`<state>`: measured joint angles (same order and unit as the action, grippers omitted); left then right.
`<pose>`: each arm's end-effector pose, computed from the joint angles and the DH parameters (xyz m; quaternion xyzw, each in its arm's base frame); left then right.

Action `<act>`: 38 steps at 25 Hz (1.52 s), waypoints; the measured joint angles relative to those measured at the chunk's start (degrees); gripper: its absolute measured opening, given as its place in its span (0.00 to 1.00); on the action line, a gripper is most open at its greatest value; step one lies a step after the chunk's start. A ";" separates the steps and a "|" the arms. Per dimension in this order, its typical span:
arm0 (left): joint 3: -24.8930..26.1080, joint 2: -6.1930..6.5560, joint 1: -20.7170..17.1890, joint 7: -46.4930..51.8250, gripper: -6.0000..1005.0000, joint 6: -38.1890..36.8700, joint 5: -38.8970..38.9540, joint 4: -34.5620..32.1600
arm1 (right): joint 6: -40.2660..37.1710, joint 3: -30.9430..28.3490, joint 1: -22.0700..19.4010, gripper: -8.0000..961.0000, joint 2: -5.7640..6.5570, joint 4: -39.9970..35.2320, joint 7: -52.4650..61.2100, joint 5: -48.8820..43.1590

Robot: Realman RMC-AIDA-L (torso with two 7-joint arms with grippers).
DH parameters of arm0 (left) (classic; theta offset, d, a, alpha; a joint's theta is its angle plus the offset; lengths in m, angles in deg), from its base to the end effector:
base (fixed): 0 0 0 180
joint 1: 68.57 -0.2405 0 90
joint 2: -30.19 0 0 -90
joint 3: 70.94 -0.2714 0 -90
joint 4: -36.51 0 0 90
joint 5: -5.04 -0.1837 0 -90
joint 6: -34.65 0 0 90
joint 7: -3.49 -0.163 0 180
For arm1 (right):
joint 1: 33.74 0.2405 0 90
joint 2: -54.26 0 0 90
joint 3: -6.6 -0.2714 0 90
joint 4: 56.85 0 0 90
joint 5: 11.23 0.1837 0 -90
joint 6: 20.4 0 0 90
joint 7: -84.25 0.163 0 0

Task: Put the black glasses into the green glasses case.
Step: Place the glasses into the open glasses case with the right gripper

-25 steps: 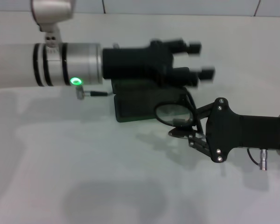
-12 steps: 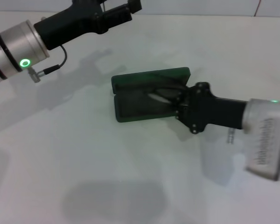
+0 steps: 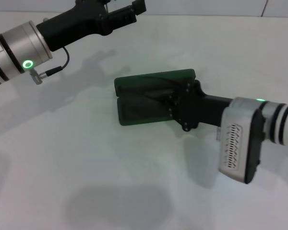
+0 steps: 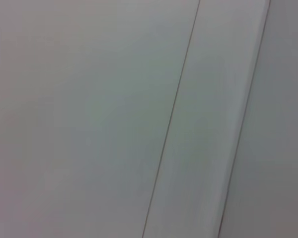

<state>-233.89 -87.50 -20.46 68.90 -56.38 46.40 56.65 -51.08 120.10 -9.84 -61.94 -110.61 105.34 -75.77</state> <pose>-0.1918 0.3911 -0.0006 -0.8538 -0.2057 -0.4242 0.2211 0.1900 0.3347 -0.1139 -0.9008 -0.3139 0.0422 0.2970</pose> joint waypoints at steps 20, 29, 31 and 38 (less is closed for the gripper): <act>0.00 -0.17 -0.72 -1.33 0.88 0.15 -0.51 0.07 | 3.85 4.69 0.66 0.28 0.01 0.58 0.52 6.37; 0.00 -0.10 -1.16 -1.33 0.88 0.15 -1.05 0.09 | -7.83 0.42 -0.70 0.29 0.56 1.88 7.62 5.90; 0.00 -0.10 -1.03 -1.33 0.88 0.14 -1.36 0.09 | -8.27 -0.82 -0.68 0.29 0.47 2.22 8.30 5.94; 0.00 -0.30 -0.68 -1.33 0.88 0.14 -1.52 -0.06 | -3.24 -0.61 2.77 0.29 0.25 3.83 13.00 5.77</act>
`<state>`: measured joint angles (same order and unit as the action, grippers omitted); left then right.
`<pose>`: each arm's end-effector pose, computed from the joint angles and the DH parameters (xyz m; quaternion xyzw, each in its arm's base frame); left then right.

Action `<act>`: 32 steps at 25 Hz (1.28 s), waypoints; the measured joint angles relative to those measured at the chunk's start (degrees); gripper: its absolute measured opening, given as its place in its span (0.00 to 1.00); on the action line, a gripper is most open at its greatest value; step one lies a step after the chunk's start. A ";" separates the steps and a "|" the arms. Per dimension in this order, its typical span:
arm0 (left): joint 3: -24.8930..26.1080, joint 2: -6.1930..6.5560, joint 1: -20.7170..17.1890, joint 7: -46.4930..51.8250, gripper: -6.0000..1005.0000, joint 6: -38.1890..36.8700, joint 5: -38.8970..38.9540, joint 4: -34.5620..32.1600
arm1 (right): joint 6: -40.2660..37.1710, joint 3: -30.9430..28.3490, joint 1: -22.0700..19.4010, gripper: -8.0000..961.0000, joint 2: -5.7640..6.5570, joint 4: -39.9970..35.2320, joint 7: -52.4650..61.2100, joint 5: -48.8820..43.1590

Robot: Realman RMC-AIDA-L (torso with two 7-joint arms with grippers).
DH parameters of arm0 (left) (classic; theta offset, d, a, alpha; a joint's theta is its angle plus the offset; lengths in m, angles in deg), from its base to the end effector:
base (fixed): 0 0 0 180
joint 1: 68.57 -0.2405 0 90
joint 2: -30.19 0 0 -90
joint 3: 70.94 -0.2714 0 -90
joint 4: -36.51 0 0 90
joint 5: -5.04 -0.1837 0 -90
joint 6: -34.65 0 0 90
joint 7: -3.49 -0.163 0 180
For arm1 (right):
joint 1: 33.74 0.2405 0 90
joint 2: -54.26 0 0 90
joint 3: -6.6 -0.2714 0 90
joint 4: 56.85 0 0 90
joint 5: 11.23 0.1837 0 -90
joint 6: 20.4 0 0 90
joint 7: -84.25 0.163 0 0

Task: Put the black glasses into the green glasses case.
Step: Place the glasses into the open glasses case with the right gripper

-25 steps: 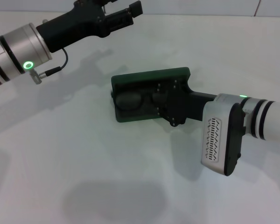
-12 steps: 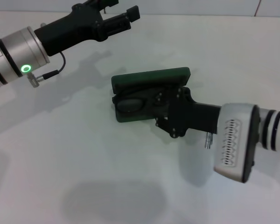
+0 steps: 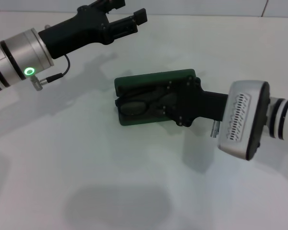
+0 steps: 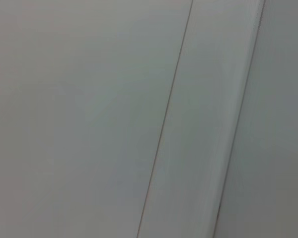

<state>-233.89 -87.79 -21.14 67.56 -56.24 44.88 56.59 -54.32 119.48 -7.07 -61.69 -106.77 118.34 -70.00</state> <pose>-0.1969 0.3859 -0.0065 -0.8608 -0.2031 -0.4119 0.2196 0.1844 0.3417 -0.1127 -0.9366 -0.1800 0.1071 0.2808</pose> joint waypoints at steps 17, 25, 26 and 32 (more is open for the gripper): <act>0.00 -0.23 0.53 0.15 0.88 1.38 0.01 -0.32 | -0.99 0.96 2.63 0.30 0.44 2.05 12.75 -6.78; 0.00 -0.21 0.60 0.14 0.88 1.49 0.06 -0.11 | -7.36 -2.76 -0.38 0.30 0.56 1.18 13.14 -8.16; 0.00 -0.23 0.68 0.08 0.88 1.51 0.06 -0.18 | -8.90 -3.77 -0.73 0.30 0.56 1.17 13.17 -8.61; 0.00 -0.28 1.71 0.41 0.88 2.02 0.06 -0.33 | -17.16 -6.59 -0.17 0.30 0.56 2.45 15.52 -10.75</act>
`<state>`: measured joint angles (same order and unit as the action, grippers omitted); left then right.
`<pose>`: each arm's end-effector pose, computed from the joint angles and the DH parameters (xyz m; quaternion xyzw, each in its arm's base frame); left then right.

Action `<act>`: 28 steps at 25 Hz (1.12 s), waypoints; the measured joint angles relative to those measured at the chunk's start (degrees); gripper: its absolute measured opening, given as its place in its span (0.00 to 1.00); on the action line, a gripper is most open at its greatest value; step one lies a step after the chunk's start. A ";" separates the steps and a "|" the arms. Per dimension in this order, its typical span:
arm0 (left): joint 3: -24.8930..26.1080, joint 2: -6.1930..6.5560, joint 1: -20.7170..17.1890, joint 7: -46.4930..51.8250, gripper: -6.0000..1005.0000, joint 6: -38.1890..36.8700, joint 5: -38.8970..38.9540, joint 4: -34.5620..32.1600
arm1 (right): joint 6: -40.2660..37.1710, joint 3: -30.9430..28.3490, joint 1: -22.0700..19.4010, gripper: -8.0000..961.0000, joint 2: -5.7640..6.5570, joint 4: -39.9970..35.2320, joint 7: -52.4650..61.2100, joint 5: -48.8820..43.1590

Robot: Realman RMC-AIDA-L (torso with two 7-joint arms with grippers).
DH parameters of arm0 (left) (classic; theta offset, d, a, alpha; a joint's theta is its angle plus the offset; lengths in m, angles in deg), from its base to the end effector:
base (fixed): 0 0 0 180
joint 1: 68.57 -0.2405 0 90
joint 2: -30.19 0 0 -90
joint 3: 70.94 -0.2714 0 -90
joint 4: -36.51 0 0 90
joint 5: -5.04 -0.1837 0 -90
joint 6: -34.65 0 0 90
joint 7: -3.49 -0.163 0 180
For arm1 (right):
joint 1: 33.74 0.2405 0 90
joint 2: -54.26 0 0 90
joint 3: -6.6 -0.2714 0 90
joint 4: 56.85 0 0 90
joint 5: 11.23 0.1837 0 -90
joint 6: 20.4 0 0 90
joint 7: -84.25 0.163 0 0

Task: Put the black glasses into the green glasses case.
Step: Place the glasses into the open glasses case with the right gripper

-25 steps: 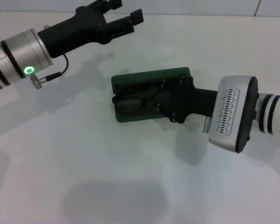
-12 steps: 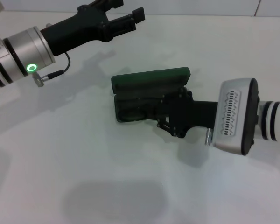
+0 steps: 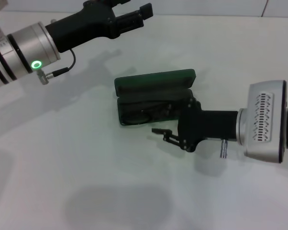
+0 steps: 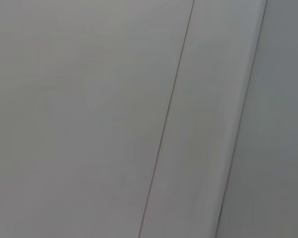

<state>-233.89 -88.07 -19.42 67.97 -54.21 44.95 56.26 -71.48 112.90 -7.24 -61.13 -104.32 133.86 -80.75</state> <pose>-0.1877 0.3944 -0.0102 -0.8618 -0.2031 -0.4092 0.2203 0.1914 0.3165 -0.1089 -0.9659 -0.1144 0.1572 0.1710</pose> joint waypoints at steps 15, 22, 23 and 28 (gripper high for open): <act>0.00 -0.59 0.43 -0.36 0.88 0.10 -0.01 0.03 | 6.91 -0.13 4.81 0.30 -0.72 5.82 3.90 -1.34; 0.00 -0.67 0.43 -0.32 0.88 0.09 -0.01 0.03 | 5.70 -1.72 4.54 0.30 -0.67 5.89 3.58 -0.05; 0.00 -0.67 0.43 -0.21 0.88 0.08 -0.01 0.03 | 4.11 -2.06 4.28 0.30 -0.56 5.72 3.70 -0.02; 0.00 -0.43 0.32 0.12 0.88 0.06 0.27 0.20 | -7.49 -9.81 2.55 0.30 0.35 5.63 4.51 -0.61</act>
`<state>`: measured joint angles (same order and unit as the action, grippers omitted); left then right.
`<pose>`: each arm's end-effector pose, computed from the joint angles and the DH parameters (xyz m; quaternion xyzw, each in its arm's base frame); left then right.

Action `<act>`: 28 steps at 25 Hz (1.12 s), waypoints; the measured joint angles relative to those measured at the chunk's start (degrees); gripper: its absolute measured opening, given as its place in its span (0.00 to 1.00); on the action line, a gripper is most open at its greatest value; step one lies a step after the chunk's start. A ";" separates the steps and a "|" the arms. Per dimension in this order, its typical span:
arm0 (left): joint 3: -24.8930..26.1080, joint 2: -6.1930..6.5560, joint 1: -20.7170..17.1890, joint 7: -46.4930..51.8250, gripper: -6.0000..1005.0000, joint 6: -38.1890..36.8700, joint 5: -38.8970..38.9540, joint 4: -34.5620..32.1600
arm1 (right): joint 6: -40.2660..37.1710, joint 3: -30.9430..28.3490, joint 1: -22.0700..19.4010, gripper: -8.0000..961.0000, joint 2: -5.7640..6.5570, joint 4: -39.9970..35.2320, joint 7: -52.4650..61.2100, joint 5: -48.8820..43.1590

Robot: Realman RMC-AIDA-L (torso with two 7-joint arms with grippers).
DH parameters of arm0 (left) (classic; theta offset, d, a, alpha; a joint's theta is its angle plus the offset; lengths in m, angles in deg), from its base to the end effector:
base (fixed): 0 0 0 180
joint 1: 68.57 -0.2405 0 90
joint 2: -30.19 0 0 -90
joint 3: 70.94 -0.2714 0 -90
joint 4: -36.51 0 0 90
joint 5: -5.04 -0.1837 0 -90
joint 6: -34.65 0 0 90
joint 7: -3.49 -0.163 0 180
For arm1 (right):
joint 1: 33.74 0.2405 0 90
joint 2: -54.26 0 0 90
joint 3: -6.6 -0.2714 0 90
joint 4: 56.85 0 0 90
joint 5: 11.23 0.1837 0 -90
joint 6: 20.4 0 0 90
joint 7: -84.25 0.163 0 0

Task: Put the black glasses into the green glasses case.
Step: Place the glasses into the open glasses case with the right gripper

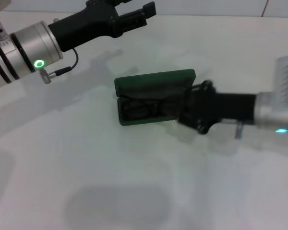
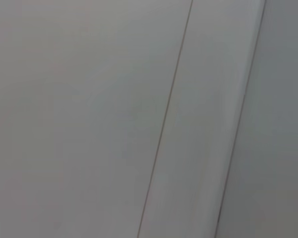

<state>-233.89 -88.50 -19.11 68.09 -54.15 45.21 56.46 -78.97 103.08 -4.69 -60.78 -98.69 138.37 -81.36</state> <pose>-0.1848 0.3947 -0.0122 -0.8609 -0.2033 -0.4119 0.2188 0.1952 0.3353 -0.0854 -0.9639 -0.0467 0.1950 0.1752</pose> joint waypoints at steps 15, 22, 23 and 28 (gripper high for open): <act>0.00 0.20 -0.51 -0.69 0.88 0.60 -0.34 0.36 | -6.43 -4.45 14.41 0.31 0.59 7.72 28.79 -22.52; -0.09 0.32 -0.42 -0.70 0.88 0.74 -0.64 0.36 | -2.15 -4.68 14.62 0.31 -0.22 7.30 30.92 -26.15; -0.09 0.36 -0.30 -0.70 0.88 0.76 -0.91 0.36 | -1.26 -4.69 14.44 0.31 -0.23 7.28 30.85 -26.15; -0.09 0.39 0.16 -0.70 0.88 1.45 -1.76 0.43 | 1.25 -4.73 13.81 0.31 -0.47 7.05 29.78 -25.77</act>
<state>-233.98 -88.11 -18.95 67.39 -52.71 43.45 56.90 -77.73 98.36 9.12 -61.25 -91.64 168.15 -107.13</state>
